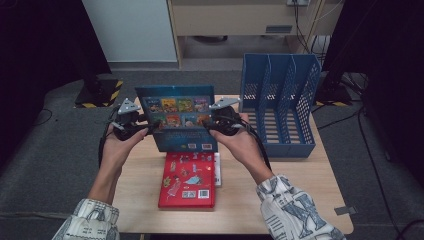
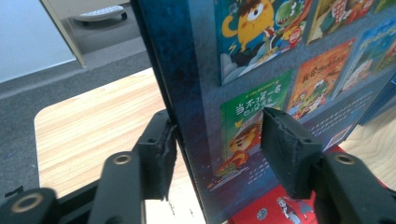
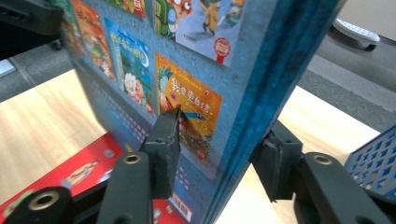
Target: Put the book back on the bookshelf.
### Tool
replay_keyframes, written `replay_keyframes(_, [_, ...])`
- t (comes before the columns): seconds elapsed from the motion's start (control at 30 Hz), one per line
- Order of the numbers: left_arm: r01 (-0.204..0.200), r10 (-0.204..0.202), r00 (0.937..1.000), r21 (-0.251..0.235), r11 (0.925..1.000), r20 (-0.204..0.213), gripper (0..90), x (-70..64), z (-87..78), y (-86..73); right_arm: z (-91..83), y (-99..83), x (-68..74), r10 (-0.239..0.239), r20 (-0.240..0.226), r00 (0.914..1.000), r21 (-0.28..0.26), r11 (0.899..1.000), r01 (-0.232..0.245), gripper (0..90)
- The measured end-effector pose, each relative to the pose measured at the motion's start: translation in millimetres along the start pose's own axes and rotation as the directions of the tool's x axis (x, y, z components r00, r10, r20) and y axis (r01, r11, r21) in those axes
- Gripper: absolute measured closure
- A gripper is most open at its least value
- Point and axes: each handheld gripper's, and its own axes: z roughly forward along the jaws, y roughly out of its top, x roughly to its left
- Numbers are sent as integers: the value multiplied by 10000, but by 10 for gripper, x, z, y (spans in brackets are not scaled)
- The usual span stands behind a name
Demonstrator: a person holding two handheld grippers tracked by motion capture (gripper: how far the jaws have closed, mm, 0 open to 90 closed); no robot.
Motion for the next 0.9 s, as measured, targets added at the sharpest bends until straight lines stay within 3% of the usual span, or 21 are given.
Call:
replay_keyframes(0.2, [89,-85,9999,-338,9994,108,380,-24,-29,-66,-85,-52,63,49,-403,9992,-188,9998,-56,604])
replay_keyframes(0.43, [111,-92,9991,-451,9989,422,317,29,-7,-82,-154,-76,146,-233,-832,9963,-347,9992,205,639])
replay_keyframes(0.77, [68,-17,9959,-557,9984,901,252,62,16,-75,-238,-128,258,-532,-1195,9914,-452,9978,481,684])
replay_keyframes(0.9, [-1,69,9949,-670,9977,1010,228,66,33,-76,-272,-135,300,-570,-1309,9898,-764,9960,472,710])
